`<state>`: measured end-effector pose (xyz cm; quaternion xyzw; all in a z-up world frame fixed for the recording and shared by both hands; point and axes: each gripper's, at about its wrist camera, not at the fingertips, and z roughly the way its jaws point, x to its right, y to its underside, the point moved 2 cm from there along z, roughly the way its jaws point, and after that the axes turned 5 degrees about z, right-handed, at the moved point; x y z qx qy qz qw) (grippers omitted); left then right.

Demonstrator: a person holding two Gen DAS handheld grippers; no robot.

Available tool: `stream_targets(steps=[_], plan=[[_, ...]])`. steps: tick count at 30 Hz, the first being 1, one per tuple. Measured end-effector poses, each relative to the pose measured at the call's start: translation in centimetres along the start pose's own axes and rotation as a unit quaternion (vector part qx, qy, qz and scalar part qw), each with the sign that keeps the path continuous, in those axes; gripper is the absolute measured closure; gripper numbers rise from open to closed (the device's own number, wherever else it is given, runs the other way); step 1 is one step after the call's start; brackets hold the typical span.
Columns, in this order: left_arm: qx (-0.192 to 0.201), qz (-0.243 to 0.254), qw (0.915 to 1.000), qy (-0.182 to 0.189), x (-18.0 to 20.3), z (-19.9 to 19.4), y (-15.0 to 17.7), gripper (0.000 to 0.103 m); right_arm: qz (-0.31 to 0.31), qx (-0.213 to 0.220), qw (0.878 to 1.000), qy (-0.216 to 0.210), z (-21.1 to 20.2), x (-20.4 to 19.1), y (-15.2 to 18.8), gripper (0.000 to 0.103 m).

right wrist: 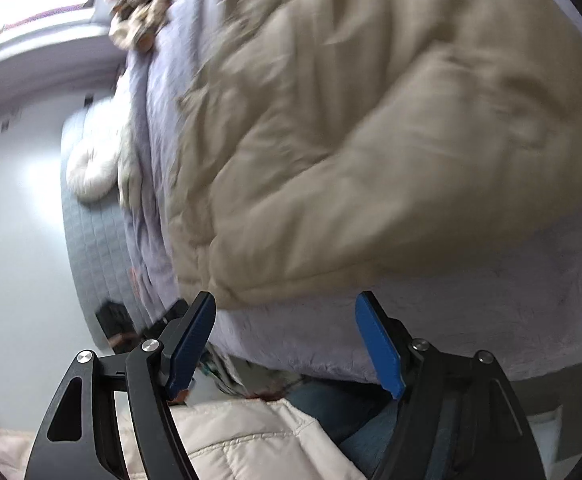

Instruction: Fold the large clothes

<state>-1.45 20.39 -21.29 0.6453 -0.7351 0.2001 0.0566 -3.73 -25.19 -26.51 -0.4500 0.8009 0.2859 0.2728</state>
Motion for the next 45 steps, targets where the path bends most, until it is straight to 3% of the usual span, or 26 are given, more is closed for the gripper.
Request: stream_targets(steps=[7,10,13,20,24,25,30,33,38,40,42,45], plan=[[0.039,-0.009,0.9988,-0.026,-1.4,-1.3,-2.8,0.000,-0.086,0.014,0.996,0.033,1.1,-5.9,-0.6,0.018],[0.036,-0.022,0.9982,-0.043,-2.8,-0.1,-4.3,0.000,-0.123,0.059,0.988,0.073,1.3,-7.8,-1.1,0.000],[0.022,-0.036,0.9985,-0.034,-4.3,1.5,-5.3,0.000,-0.144,0.084,0.980,0.105,1.1,-8.9,-1.1,0.000],[0.000,-0.039,0.9992,-0.009,-7.3,4.3,-7.3,0.000,-0.112,0.048,0.980,0.157,3.8,-8.0,-2.4,0.000],[-0.013,-0.047,0.9975,0.051,-9.1,6.1,-8.2,0.000,-0.109,0.048,0.978,0.169,4.0,-7.7,-2.2,0.000],[-0.024,-0.047,0.9951,0.084,-9.5,7.0,-8.6,0.000,-0.110,0.048,0.978,0.173,4.0,-7.6,-2.1,0.000],[-0.080,-0.041,0.9682,0.233,-9.8,10.9,-9.6,0.000,-0.109,0.044,0.976,0.181,4.4,-7.2,-1.9,0.000],[-0.110,-0.009,0.9618,0.250,-8.8,13.3,-10.0,0.000,-0.115,0.040,0.976,0.182,5.0,-7.2,-2.0,0.000],[-0.124,0.007,0.9541,0.272,-7.5,15.1,-10.5,0.000,-0.118,0.037,0.975,0.186,5.8,-7.3,-2.1,0.000],[-0.127,0.017,0.9521,0.277,-7.0,15.3,-10.6,0.008,-0.122,0.039,0.974,0.185,5.9,-7.6,-2.2,0.000],[-0.135,0.024,0.9435,0.301,-6.6,15.5,-10.5,0.044,-0.128,0.044,0.974,0.182,6.0,-8.1,-2.4,0.000],[-0.136,0.022,0.9335,0.331,-6.1,15.6,-10.5,0.063,-0.137,0.063,0.972,0.182,6.0,-9.0,-2.9,0.000]])
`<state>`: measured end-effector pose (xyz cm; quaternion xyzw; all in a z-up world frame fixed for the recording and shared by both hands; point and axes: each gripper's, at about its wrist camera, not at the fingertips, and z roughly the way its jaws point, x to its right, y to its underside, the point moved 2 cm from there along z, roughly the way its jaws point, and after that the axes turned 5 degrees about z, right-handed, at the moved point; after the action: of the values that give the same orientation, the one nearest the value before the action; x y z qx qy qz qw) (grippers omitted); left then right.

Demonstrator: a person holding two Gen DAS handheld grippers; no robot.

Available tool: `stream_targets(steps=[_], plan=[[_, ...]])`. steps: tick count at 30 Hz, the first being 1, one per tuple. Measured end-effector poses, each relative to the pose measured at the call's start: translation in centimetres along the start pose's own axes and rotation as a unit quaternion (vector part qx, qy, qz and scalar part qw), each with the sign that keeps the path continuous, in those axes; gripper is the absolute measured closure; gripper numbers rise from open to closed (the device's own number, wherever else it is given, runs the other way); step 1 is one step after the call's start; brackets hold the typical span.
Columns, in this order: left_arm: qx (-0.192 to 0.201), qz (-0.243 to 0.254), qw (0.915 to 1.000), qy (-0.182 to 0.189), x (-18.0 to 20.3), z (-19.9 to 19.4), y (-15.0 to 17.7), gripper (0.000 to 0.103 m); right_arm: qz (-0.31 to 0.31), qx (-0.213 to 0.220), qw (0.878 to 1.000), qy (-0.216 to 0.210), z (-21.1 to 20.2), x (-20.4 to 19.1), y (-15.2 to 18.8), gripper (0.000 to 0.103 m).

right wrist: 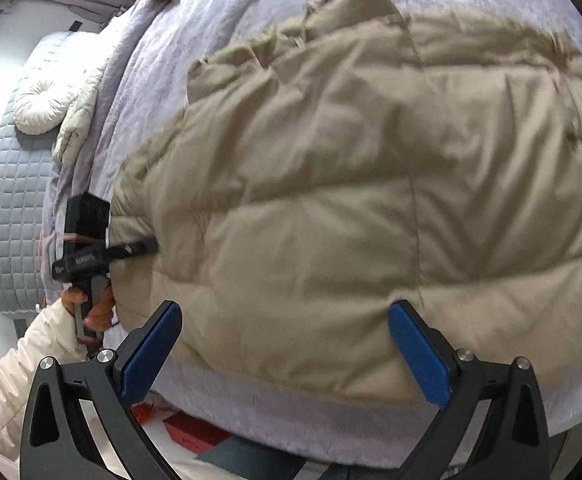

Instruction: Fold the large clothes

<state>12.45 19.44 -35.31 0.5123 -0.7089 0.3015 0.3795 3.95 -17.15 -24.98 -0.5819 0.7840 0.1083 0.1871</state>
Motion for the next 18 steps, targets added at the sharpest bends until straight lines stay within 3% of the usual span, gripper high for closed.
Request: stream_targets(steps=[3,4,5,7,11,18], plan=[[0.003,-0.006,0.9998,0.017,0.5,-0.6,0.3,0.070,-0.004,0.040,0.999,0.014,-0.2,-0.5,-1.2,0.003],[0.004,-0.008,0.9997,0.021,0.9,-0.8,0.5,0.072,-0.005,0.049,0.999,0.016,-0.1,-0.6,-1.5,0.016],[0.005,-0.007,0.9996,0.026,1.3,-1.1,0.7,0.073,-0.008,0.061,0.998,0.019,0.1,-0.8,-1.9,0.046],[0.006,-0.003,0.9994,0.033,2.8,-1.8,1.0,0.073,-0.013,0.071,0.997,0.035,0.7,-0.9,-2.6,0.089],[0.009,0.015,0.9988,0.046,7.3,-2.4,0.9,0.073,-0.015,0.092,0.995,0.042,3.0,-0.2,-4.8,0.094],[0.005,0.075,0.9969,0.026,17.9,0.2,-0.7,0.073,0.018,0.070,0.997,-0.024,6.1,2.5,-7.4,0.100]])
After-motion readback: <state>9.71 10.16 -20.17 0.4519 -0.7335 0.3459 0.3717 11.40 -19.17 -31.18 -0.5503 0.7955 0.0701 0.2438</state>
